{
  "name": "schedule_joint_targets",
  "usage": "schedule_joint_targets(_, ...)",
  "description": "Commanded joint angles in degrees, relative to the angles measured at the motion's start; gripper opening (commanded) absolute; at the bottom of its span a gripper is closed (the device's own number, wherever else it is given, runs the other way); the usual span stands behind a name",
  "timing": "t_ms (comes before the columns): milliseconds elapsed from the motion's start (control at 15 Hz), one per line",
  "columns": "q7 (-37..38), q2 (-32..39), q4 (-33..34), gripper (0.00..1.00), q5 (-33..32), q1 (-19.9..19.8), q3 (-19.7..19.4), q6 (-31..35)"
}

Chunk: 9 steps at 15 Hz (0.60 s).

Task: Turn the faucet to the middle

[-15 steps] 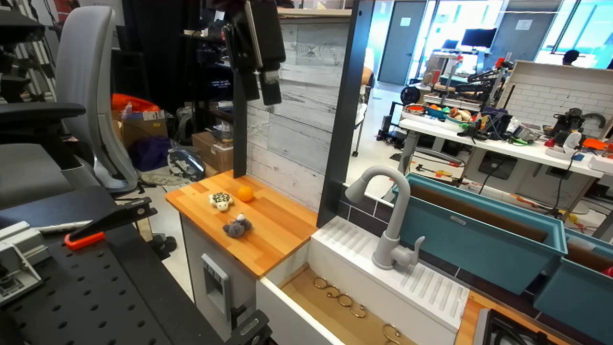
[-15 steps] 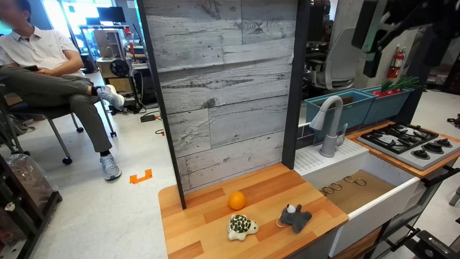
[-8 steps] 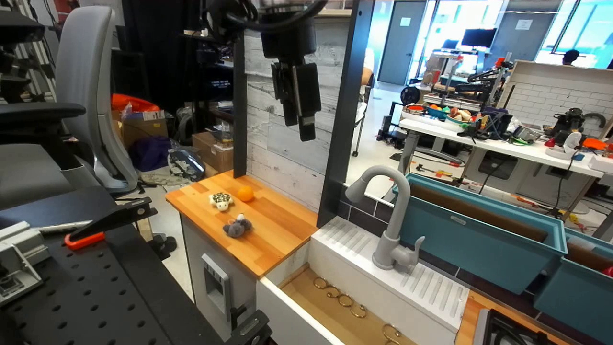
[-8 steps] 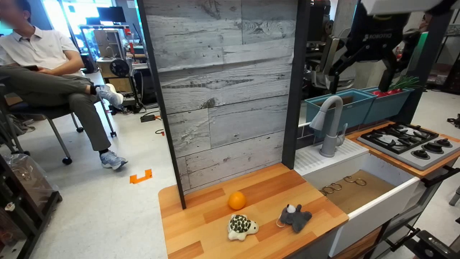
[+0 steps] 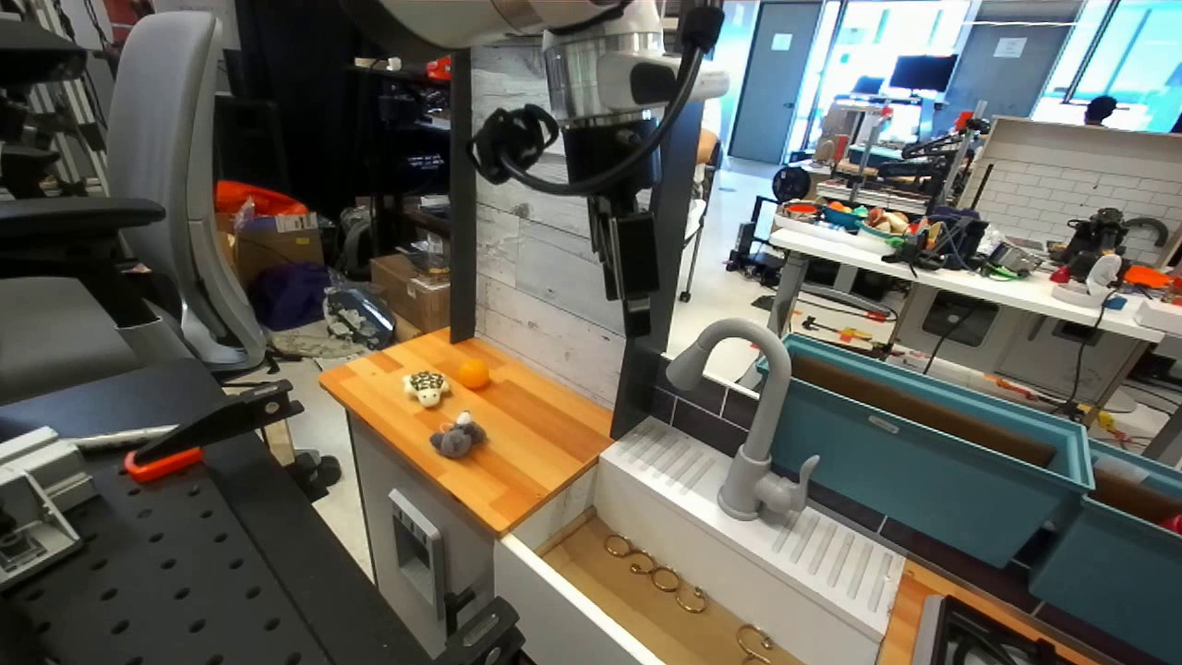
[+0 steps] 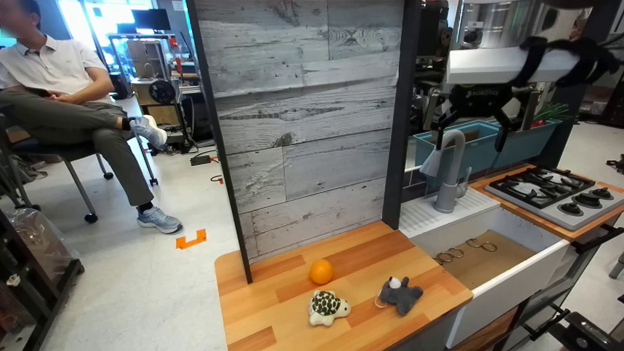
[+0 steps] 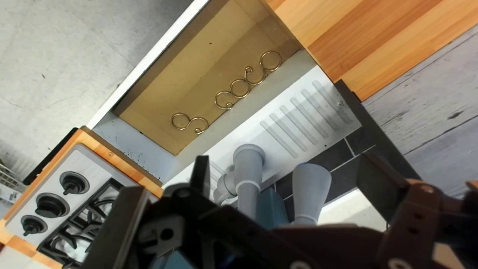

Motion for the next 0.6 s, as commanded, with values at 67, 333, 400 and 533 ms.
schedule_joint_targets(67,1.9,5.8,5.5,1.0,3.5,2.4,-3.8,1.6)
schedule_joint_targets(333,0.9,9.0,8.4,1.0,5.6,2.7,-4.8,4.5)
schedule_joint_targets(400,0.9,9.7,9.0,1.0,5.8,3.0,-5.2,5.5)
schedule_joint_targets(533,0.9,11.0,9.8,1.0,5.7,4.0,-6.6,7.8)
